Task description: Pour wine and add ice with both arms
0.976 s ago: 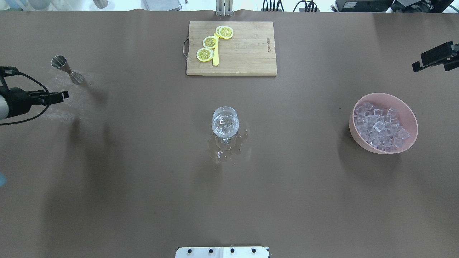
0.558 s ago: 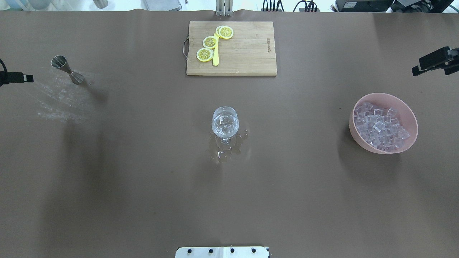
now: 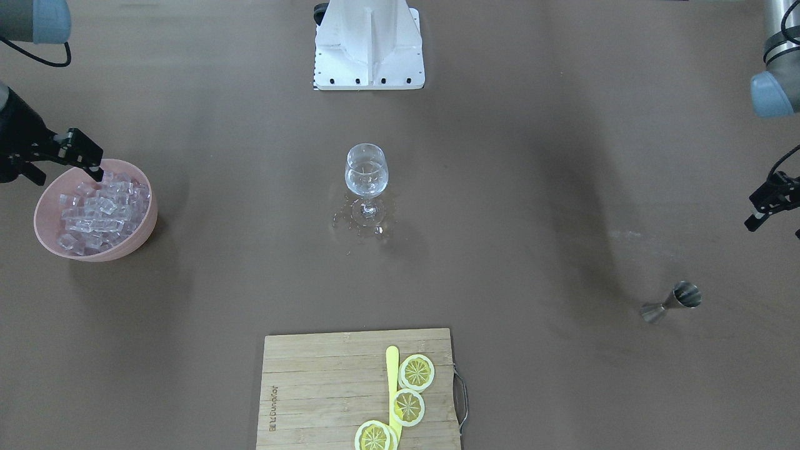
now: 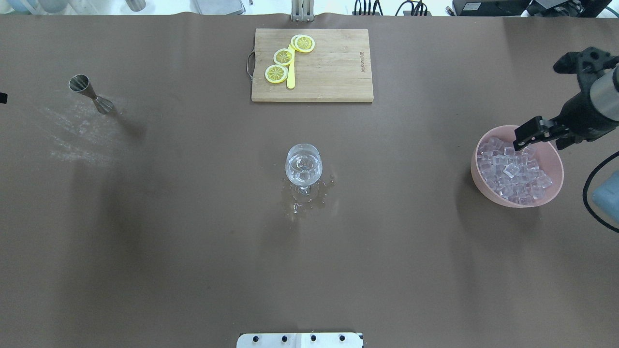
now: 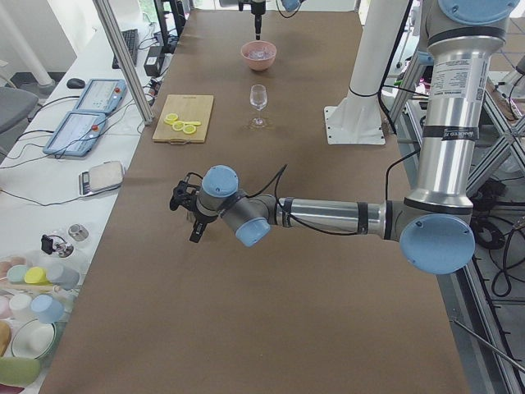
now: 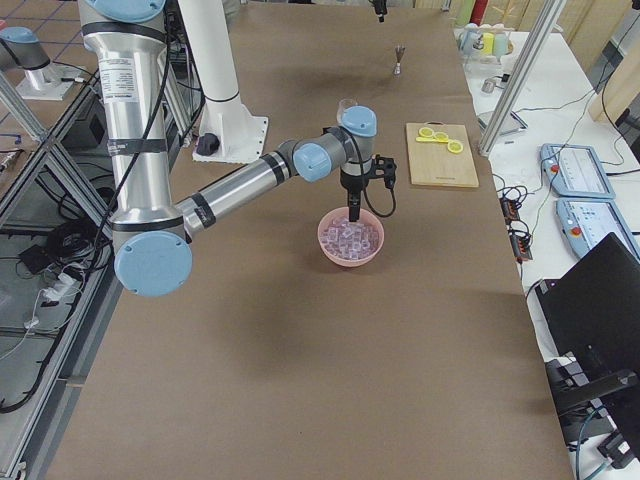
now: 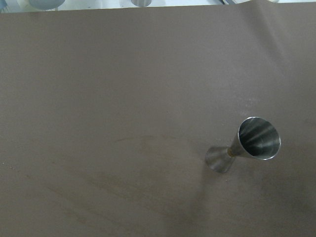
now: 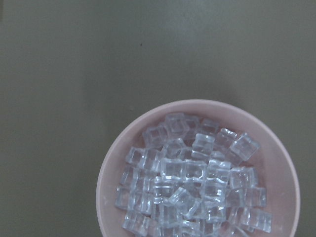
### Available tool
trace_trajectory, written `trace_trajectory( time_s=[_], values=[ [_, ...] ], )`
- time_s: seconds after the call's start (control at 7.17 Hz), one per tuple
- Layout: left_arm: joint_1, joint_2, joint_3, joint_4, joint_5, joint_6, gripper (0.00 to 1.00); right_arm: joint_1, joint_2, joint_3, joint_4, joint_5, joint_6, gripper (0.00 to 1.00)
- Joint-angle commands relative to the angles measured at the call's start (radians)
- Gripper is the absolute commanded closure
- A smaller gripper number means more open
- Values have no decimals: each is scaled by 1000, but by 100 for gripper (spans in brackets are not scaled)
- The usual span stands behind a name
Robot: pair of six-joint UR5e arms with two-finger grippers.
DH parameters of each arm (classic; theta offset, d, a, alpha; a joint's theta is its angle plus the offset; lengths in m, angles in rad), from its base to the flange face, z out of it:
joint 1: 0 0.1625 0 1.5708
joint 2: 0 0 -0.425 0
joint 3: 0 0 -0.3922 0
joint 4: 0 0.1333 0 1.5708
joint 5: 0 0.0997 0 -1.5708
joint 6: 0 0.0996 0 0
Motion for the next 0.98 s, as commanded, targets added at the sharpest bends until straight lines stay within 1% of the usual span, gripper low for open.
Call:
trace_trajectory(
  time_s=[0.0,0.14,0.28,0.42,0.56,0.7,0.84],
  values=[
    [-8,-11,1,14,0,9,2,-58,-5,-80,10,-9,1,13],
    [-8,-35,0,60,0,5,2,-63,19,-125,11,-11,-9,17],
    [-8,-55,-2,98,0,5,2,-64,29,-140,11,-11,-5,21],
    [-8,-55,-2,98,0,6,2,-64,47,-157,11,-12,-6,28],
    [-8,-54,-2,97,0,6,2,-64,53,-165,9,-12,-10,40],
    [-10,-55,-3,95,0,6,2,-63,50,-167,9,-8,-10,44],
    [-21,-55,-5,92,0,9,2,-64,55,-168,9,-9,-10,44]
  ],
)
